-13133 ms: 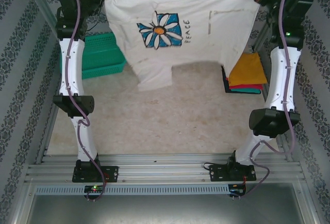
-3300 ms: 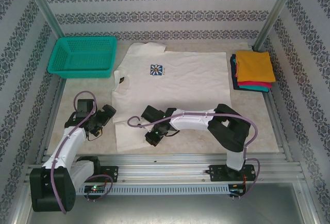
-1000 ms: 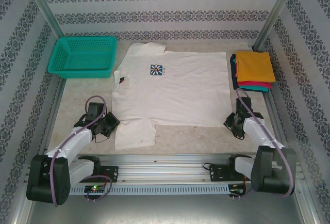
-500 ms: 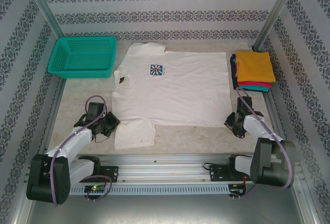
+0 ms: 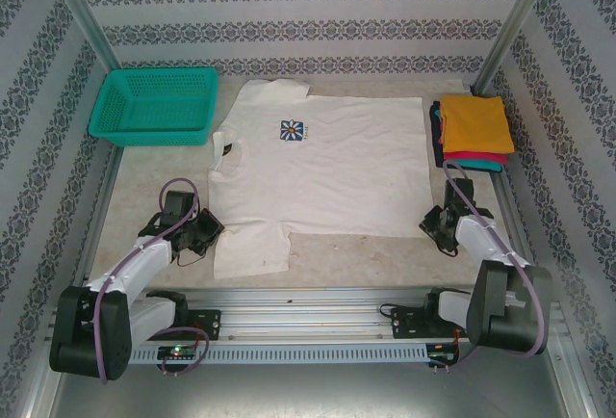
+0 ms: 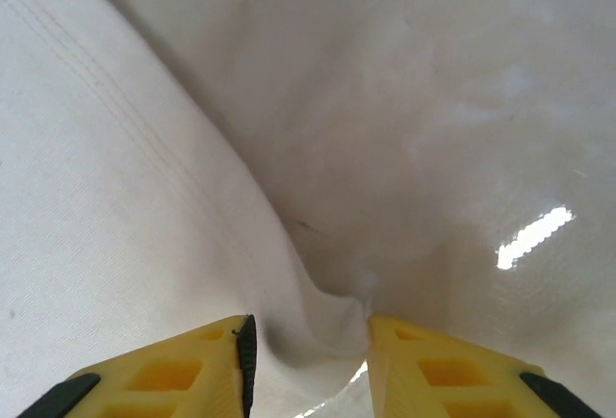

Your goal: Fold and stack the t-shirts

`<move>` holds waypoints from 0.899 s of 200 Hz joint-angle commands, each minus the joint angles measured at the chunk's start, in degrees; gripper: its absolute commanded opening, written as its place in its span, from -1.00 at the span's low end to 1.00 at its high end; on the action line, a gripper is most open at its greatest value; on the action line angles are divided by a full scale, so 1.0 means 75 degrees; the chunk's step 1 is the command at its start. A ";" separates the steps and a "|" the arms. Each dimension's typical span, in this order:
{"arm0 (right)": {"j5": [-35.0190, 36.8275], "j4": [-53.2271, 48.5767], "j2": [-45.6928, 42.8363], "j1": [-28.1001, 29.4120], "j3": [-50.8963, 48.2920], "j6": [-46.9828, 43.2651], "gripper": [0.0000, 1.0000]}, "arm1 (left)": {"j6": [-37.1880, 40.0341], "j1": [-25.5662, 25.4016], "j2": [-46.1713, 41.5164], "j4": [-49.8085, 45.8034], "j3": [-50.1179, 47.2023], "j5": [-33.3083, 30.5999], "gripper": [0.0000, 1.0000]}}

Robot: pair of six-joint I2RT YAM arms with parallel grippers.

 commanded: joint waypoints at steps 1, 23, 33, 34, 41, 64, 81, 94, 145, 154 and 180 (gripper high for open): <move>0.0114 0.0122 0.0209 -0.0077 0.0137 -0.0153 -0.37 | 0.0107 -0.0060 0.0028 0.0149 0.0082 0.0070 -1.00; 0.0064 0.0113 0.0378 -0.0094 0.0184 -0.0173 -0.51 | 0.0102 -0.0055 0.0011 0.0114 0.0087 0.0077 -1.00; 0.0037 0.0100 0.0424 -0.0104 0.0197 -0.0167 -0.61 | 0.0087 -0.0049 0.0001 0.0112 0.0074 0.0064 -1.00; 0.0035 0.0091 0.0427 -0.0099 0.0198 -0.0172 -0.63 | 0.0087 -0.0055 0.0000 0.0119 0.0068 0.0069 -1.00; 0.0045 0.0067 0.0436 -0.0105 0.0199 -0.0173 -0.73 | 0.0075 -0.0059 -0.0016 0.0127 0.0062 0.0064 -1.00; 0.0090 -0.0101 0.0287 -0.0117 0.0243 -0.0156 -1.00 | 0.0062 -0.0054 -0.0075 0.0126 0.0060 0.0051 -1.00; 0.0170 -0.0217 0.0073 -0.0112 0.0228 -0.0151 -1.00 | 0.0060 -0.0050 -0.0141 0.0071 0.0093 0.0027 -1.00; 0.0255 -0.0340 -0.0136 -0.0117 0.0210 -0.0098 -1.00 | 0.0019 -0.0060 -0.0280 -0.0010 0.0123 -0.0048 -1.00; 0.0465 -0.0655 -0.1049 -0.0111 0.0401 0.0084 -1.00 | 0.0186 -0.0058 -0.0492 -0.0632 0.0904 -0.0286 -1.00; 0.0518 -0.0691 -0.1144 -0.0122 0.0502 0.0079 -1.00 | 0.0272 -0.0044 -0.0438 -0.0763 0.1118 -0.0368 -1.00; 0.0521 -0.0645 -0.1178 -0.0112 0.0814 0.0049 -1.00 | 0.0620 -0.0025 0.0046 -0.0976 0.1853 -0.0530 -1.00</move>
